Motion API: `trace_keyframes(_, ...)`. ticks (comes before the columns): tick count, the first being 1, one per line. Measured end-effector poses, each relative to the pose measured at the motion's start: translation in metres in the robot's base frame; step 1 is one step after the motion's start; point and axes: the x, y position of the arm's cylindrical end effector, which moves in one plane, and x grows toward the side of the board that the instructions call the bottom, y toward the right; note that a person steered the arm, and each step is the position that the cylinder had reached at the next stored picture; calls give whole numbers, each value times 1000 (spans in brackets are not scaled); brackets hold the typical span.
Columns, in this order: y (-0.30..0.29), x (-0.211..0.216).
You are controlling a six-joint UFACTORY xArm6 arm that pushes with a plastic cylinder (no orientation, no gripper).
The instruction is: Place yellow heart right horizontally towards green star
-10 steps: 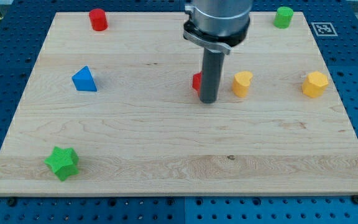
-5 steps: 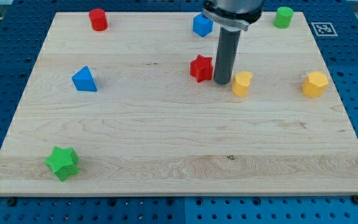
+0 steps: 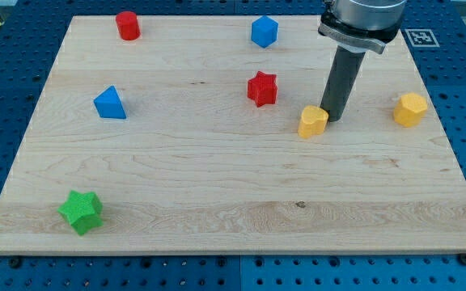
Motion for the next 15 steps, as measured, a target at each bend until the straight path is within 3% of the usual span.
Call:
trace_keyframes(3,-8,6)
trace_keyframes(7,-67,1)
trace_keyframes(10,-39,36)
trace_keyframes(15,-38,42)
